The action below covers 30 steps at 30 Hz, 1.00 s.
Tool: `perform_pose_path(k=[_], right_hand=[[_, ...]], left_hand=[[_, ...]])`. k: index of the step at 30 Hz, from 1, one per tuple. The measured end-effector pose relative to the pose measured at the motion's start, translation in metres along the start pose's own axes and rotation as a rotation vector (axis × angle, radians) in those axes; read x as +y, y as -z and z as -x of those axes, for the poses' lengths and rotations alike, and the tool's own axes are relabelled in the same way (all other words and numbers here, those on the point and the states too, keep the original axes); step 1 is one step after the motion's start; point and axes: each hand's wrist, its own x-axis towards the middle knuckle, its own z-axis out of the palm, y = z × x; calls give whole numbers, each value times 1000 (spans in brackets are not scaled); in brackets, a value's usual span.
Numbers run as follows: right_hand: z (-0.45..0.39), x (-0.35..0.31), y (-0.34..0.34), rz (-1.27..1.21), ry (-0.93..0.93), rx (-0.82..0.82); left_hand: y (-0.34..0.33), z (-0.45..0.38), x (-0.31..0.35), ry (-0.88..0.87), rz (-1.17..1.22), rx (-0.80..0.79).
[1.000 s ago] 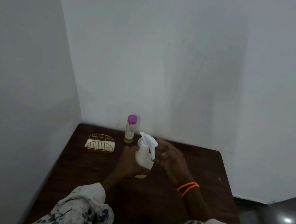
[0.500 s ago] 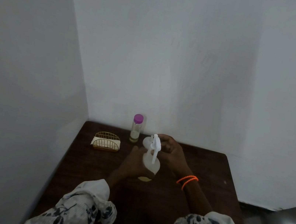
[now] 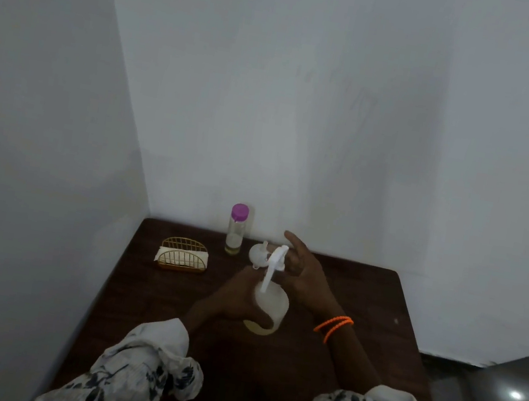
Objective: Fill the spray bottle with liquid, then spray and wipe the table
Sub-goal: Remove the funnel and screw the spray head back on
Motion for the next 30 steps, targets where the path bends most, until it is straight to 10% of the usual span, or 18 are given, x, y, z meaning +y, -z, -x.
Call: perform_pose_path(k=[5, 23, 30], right_hand=[[-4, -3, 18, 157, 51, -117], [15, 14, -42, 188, 21, 631], [19, 17, -32, 152, -80, 529]], left_hand=[[-1, -2, -2, -2, 54, -116], [-36, -2, 6, 12, -17, 227], [-40, 10, -3, 115, 31, 112]])
